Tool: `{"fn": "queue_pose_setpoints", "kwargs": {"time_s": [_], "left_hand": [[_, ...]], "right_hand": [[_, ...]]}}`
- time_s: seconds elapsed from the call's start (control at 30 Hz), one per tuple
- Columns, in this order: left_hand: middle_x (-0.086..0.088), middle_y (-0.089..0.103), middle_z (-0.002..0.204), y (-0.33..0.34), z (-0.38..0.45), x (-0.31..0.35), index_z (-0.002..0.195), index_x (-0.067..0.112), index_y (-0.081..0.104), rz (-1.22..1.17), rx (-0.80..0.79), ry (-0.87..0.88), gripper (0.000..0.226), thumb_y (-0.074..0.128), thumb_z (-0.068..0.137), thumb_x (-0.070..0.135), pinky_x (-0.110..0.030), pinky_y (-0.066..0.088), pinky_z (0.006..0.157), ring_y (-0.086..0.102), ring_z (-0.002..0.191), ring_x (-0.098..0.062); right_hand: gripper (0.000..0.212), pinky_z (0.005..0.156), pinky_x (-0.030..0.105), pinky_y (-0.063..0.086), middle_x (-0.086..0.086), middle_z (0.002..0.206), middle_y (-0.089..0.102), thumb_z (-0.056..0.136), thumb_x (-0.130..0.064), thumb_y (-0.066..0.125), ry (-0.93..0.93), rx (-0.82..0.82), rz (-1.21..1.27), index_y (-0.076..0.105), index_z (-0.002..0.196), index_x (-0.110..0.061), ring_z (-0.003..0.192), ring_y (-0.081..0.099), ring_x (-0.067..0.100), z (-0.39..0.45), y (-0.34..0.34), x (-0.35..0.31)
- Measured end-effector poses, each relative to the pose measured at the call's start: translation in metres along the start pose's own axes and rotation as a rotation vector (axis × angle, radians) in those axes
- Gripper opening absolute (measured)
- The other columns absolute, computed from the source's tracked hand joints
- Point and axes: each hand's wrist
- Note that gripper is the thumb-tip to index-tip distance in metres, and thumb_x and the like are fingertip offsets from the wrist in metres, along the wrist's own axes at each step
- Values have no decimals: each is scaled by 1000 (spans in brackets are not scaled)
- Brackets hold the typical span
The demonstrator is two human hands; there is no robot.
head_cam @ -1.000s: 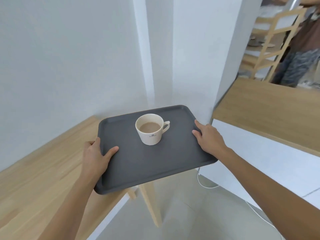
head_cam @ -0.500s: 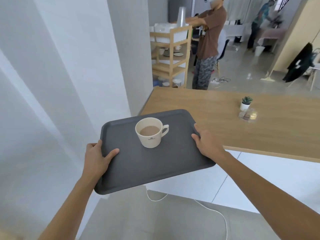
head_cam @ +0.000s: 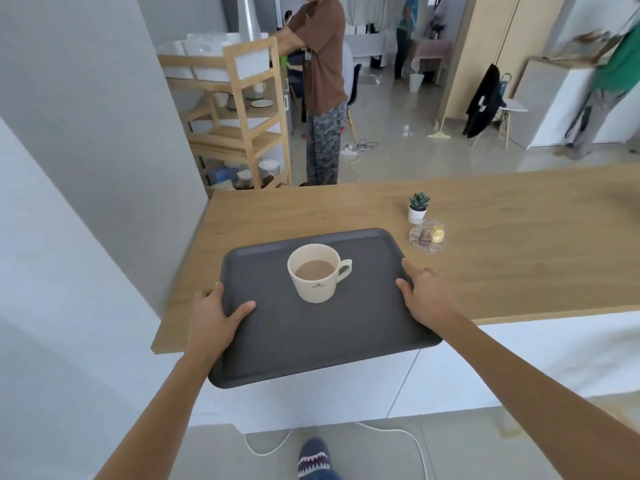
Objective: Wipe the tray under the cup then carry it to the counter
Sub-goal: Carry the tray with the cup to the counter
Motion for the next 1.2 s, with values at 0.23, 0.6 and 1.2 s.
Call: {"fn": "queue_pose_setpoints", "kwargs": {"time_s": [0.23, 0.6, 1.2], "left_hand": [[-7, 43, 108, 56, 116, 0, 120, 9, 50, -60, -117, 14, 55, 69, 81, 44, -31, 39, 85, 49, 107, -29], [-16, 45, 126, 128, 240, -1, 137, 6, 42, -97, -180, -36, 70, 71, 82, 40, -30, 35, 96, 45, 120, -30], [-13, 38, 139, 177, 294, -4, 148, 10, 30, -54, -167, -112, 82, 67, 83, 44, -35, 34, 107, 41, 130, -26]], "right_hand": [[51, 84, 47, 49, 20, 111, 53, 98, -33, 39, 142, 30, -10, 31, 147, -22, 97, 57, 42, 90, 30, 9], [51, 83, 46, 48, 23, 121, 51, 99, -35, 36, 244, -11, -72, 28, 148, -24, 101, 56, 42, 204, 74, 19], [52, 57, 35, 40, 17, 115, 50, 100, -40, 30, 188, -54, -283, 21, 149, -24, 81, 62, 38, 280, 99, 40]]}}
Point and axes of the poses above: each hand's wrist, its own z-axis towards the middle knuckle, its own y-axis out of the palm, x = y × z
